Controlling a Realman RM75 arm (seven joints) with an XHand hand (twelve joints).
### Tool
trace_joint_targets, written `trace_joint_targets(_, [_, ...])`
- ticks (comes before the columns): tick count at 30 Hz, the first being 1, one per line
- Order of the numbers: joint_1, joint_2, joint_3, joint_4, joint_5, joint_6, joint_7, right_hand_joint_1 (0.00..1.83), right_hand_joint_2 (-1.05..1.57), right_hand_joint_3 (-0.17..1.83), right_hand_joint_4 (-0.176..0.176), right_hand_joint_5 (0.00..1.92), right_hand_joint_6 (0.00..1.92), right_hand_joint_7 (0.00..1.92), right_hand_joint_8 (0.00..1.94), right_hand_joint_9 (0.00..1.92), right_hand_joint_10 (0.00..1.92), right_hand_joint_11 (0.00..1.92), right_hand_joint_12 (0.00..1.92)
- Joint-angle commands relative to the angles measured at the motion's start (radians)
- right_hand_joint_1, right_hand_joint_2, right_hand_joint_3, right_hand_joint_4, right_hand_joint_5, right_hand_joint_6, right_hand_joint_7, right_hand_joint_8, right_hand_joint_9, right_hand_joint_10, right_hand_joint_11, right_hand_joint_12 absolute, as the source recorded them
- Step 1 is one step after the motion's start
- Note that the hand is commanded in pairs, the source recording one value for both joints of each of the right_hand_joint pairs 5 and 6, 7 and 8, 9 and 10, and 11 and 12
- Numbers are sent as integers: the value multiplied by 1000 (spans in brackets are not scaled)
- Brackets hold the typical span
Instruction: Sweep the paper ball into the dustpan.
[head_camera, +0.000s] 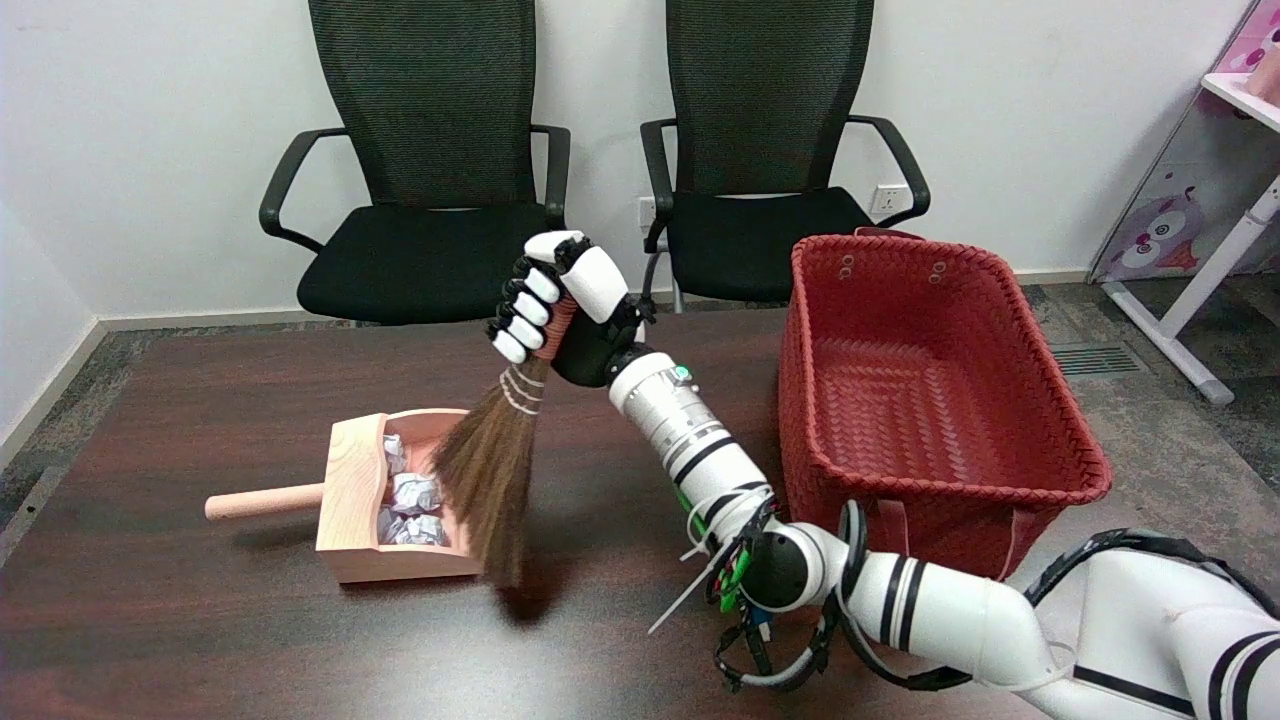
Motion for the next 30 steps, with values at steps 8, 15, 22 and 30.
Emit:
trace_joint_targets(8, [-41, -14, -60, -78, -144, -198, 322, 697, 938, 1197, 2, 1920, 1920, 1920, 1920, 1920, 1920, 1603, 1603])
trace_joint_targets(15, [-37, 71, -9, -222, -186, -213, -95, 642, 1299, 1176, 2, 1920, 1920, 1920, 1920, 1920, 1920, 1920, 1920])
trace_joint_targets(22, [-66, 120, 62, -372, -110, -207, -541, 614, 1569, 1269, 12, 1920, 1920, 1920, 1920, 1920, 1920, 1920, 1920])
trace_joint_targets(30, [-36, 152, 98, -441, -62, -178, -767, 701, 1571, 1391, 19, 1920, 1920, 1920, 1920, 1920, 1920, 1920, 1920])
